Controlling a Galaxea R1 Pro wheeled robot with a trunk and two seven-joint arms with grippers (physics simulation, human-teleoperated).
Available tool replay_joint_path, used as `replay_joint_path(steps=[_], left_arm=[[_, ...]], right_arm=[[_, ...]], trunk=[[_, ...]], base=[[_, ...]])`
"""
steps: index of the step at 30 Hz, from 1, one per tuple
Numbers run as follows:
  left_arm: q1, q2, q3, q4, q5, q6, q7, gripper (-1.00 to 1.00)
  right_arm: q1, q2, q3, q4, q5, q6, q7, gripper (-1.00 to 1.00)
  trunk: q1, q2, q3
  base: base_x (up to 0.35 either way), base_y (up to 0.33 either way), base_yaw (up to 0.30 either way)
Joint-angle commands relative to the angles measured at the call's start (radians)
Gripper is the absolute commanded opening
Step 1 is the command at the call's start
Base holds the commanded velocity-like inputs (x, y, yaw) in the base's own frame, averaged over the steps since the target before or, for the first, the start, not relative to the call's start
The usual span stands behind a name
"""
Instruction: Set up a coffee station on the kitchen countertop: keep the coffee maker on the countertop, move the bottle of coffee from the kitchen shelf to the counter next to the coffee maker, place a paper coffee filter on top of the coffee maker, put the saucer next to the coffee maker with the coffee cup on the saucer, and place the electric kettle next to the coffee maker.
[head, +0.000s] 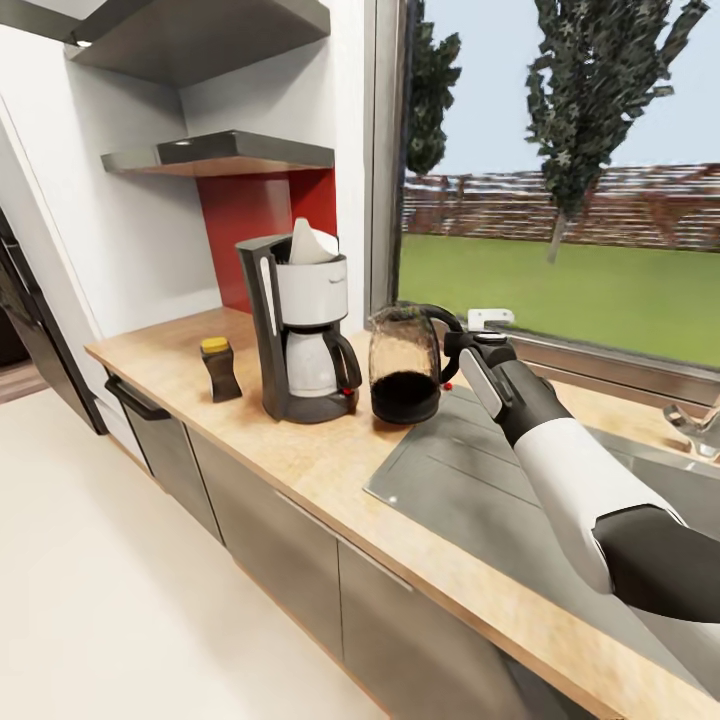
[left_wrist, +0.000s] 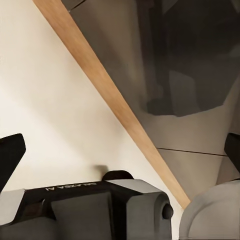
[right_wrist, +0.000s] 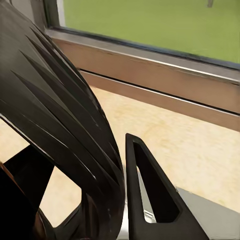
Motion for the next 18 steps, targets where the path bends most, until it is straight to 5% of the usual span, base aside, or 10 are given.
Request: replay_joint_path(steps=[1, 18], left_arm=[[-0.001, 0.0, -0.005, 0.001, 0.002, -0.009, -0.001, 1.0], [0.0, 0.0, -0.005, 0.001, 0.002, -0.009, 0.0, 1.0]], right_arm=[[-0.001, -0.001, 0.004, -0.002, -0.008, 0.001, -0.009, -1.0], [-0.001, -0.001, 0.003, -0.001, -0.008, 0.001, -0.009, -1.0]], trunk=[[0.004, -0.008, -0.004], [0.035, -0.064, -0.029]], base=[[0.0, 0.0, 0.0], [0.0, 0.0, 0.0]])
